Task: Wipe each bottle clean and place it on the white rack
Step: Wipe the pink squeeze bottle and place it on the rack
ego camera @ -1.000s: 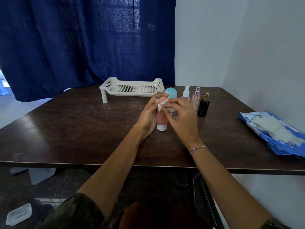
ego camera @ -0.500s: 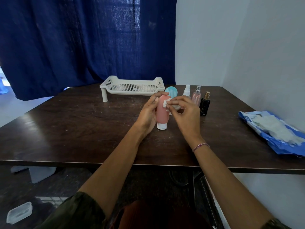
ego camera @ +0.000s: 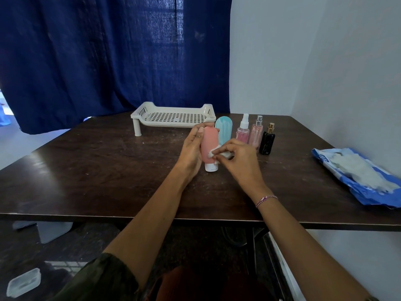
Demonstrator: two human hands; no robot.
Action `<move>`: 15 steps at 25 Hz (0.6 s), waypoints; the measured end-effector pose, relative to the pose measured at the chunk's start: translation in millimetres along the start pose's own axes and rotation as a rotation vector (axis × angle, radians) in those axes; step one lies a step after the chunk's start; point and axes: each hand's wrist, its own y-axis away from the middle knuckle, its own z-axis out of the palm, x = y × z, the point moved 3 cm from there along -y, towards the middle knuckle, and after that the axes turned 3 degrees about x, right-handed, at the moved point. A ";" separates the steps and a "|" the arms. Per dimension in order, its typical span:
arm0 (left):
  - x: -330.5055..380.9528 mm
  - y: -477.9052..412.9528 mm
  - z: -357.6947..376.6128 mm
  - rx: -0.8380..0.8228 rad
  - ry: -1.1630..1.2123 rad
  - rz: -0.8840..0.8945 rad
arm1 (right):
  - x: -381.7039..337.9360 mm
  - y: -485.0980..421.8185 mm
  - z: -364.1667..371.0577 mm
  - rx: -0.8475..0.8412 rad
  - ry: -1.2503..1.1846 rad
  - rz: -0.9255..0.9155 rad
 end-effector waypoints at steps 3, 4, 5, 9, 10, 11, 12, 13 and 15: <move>-1.6 -0.7 1.4 -0.007 0.048 -0.040 | -5.8 -11.1 -2.7 0.111 -0.018 0.021; -1.5 -1.0 1.3 -0.008 0.064 -0.049 | -7.4 -16.6 -3.9 0.159 -0.043 0.028; -1.6 -1.6 1.3 -0.008 0.075 -0.054 | -8.6 -21.6 -5.0 0.199 -0.062 0.031; -2.5 -3.1 -0.9 -0.019 0.085 -0.052 | -7.9 -30.9 -6.7 0.214 -0.076 0.012; -2.9 -3.0 -1.1 -0.022 0.082 -0.051 | -6.1 -30.3 -6.8 0.181 -0.072 0.012; -3.3 -2.9 -1.5 -0.024 0.074 -0.047 | -3.9 -28.8 -6.8 0.139 -0.065 0.017; -3.1 -3.1 -2.1 -0.025 0.055 -0.037 | -1.6 -25.1 -6.2 0.090 -0.057 0.029; -2.9 -3.3 -3.1 -0.020 0.026 -0.019 | 0.4 -20.0 -5.3 0.035 -0.051 0.048; -2.4 -3.0 -4.4 -0.003 -0.025 0.020 | 5.1 -6.6 -2.9 -0.098 -0.028 0.104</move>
